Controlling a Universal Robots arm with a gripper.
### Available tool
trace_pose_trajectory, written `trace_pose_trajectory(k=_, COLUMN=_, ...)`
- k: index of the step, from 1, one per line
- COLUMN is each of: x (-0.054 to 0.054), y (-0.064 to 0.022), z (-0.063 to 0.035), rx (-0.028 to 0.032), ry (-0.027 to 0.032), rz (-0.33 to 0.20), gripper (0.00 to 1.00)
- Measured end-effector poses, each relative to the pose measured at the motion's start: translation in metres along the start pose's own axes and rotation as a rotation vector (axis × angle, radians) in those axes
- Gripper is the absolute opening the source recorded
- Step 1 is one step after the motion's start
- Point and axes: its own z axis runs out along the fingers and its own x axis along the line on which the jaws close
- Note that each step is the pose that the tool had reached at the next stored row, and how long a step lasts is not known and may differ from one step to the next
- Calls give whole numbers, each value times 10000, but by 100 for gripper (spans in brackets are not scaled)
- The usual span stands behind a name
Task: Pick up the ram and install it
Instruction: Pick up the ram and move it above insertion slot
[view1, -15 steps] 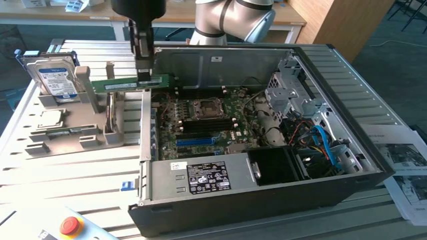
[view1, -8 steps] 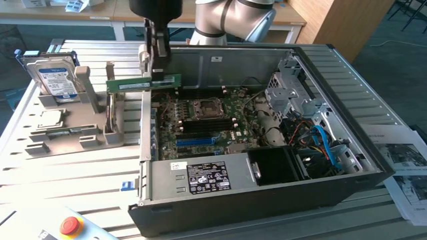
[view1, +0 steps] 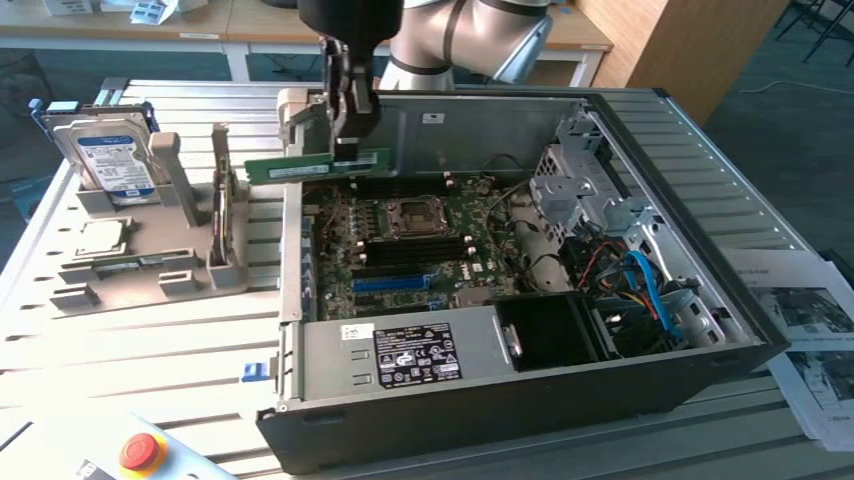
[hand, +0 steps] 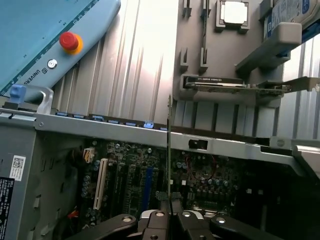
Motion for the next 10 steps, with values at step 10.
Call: trace_pose_trajectory(k=10, x=47, y=-337, z=-23, rx=-6, ry=0, rz=-21, gripper=12)
